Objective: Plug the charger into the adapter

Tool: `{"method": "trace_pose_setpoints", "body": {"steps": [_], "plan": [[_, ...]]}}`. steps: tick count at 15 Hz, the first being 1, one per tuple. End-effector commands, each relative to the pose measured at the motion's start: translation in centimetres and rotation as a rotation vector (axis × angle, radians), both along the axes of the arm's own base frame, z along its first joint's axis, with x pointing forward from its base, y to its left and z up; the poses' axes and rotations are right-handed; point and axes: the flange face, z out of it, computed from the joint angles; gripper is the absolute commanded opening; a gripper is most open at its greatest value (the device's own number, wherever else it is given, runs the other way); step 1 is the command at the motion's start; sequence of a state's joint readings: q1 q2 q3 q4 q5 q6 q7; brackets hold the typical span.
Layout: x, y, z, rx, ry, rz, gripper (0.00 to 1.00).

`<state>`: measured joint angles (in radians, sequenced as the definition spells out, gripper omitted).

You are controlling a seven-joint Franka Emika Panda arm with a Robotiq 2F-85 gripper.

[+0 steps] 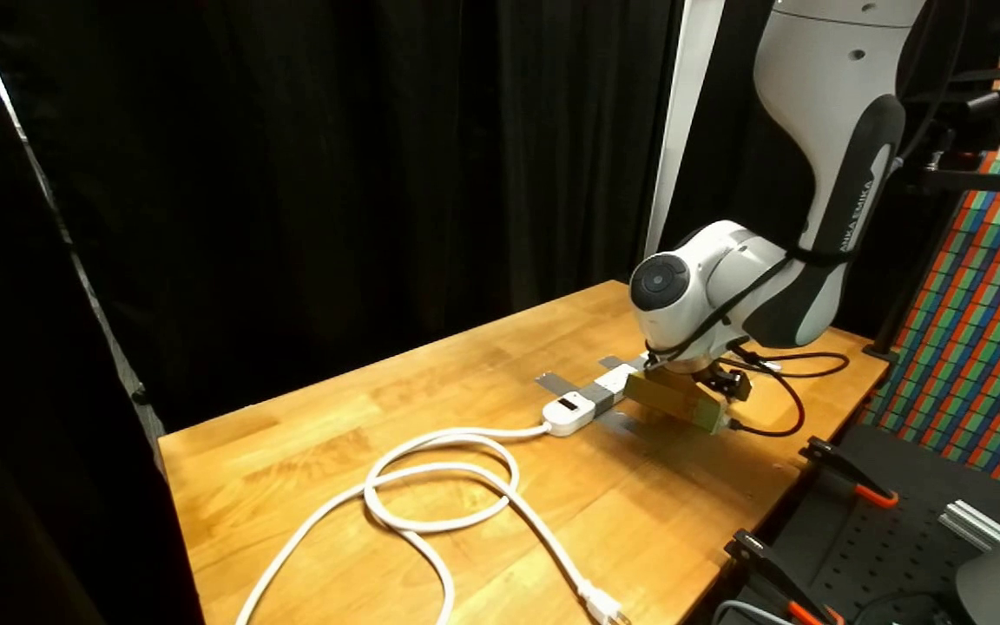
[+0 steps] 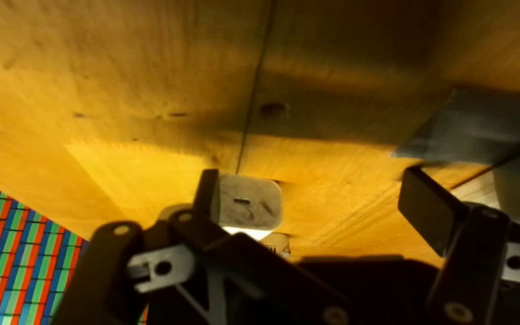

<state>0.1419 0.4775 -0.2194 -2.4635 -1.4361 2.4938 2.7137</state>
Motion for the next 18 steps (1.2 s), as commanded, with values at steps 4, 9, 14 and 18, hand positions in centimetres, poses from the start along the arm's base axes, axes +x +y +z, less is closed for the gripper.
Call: {"method": "trace_pose_setpoints", "body": {"steps": [4, 9, 14, 18], "plan": [[-0.3, -0.5, -0.9, -0.070, 0.005, -0.039, 1.00], [-2.4, -0.6, -1.4, -0.075, 0.047, -0.022, 1.00], [-3.4, -0.7, -1.8, -0.059, 0.067, 0.002, 1.00], [-4.1, -1.0, -1.7, -0.064, 0.077, 0.014, 1.00]]}}
